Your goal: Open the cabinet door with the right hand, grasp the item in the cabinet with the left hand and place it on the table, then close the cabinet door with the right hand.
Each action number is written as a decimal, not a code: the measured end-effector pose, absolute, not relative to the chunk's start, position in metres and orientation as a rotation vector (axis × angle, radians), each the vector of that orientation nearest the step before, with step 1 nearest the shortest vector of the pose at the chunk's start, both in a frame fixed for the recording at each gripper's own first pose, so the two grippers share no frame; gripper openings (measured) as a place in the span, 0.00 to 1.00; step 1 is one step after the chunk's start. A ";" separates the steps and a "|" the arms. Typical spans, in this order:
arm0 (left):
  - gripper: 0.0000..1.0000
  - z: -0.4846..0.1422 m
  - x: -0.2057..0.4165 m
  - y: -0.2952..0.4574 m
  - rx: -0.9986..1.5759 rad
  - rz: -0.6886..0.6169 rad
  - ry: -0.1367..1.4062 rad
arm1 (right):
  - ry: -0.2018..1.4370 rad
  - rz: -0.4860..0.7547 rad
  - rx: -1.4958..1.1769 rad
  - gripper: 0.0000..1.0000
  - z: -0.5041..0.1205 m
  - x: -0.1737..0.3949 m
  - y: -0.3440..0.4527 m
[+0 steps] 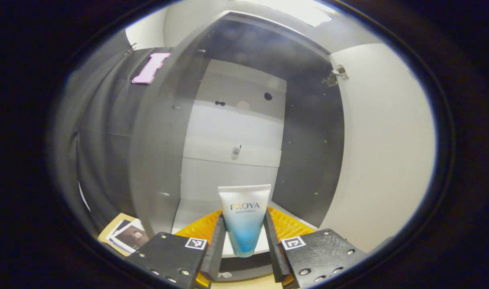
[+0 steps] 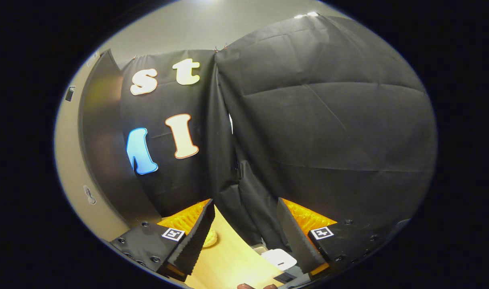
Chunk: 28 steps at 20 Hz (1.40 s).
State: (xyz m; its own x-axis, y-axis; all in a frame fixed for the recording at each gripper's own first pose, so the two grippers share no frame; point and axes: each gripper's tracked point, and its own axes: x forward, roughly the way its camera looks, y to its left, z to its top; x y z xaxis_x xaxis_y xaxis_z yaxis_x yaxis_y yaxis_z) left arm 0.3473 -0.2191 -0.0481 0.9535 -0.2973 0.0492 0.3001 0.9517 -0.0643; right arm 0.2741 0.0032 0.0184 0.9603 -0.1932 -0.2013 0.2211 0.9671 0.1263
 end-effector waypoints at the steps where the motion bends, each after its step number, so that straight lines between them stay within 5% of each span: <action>1: 0.53 -0.049 0.336 -0.208 -0.065 -0.294 -0.048 | 0.188 -0.205 0.156 0.98 0.020 0.271 0.006; 10: 0.53 -0.162 0.213 -0.090 -0.018 -0.133 0.074 | 0.198 -0.219 0.145 0.98 0.025 0.243 0.024; 11: 0.53 -0.175 0.202 -0.078 -0.015 -0.108 0.076 | 0.204 -0.231 0.150 0.92 0.024 0.241 0.024; 13: 0.53 -0.204 0.184 -0.057 -0.041 -0.061 0.064 | 0.236 -0.250 0.182 1.00 0.015 0.235 0.028; 16: 0.53 -0.261 0.173 -0.031 -0.107 0.011 0.098 | 0.246 -0.281 0.204 0.92 0.013 0.223 0.026; 17: 0.52 -0.276 0.171 -0.026 -0.094 0.020 0.104 | 0.243 -0.297 0.198 0.98 0.014 0.218 0.021; 28: 0.53 -0.417 0.155 -0.015 -0.092 -0.038 0.244 | 0.260 -0.488 0.211 0.98 -0.002 0.146 -0.017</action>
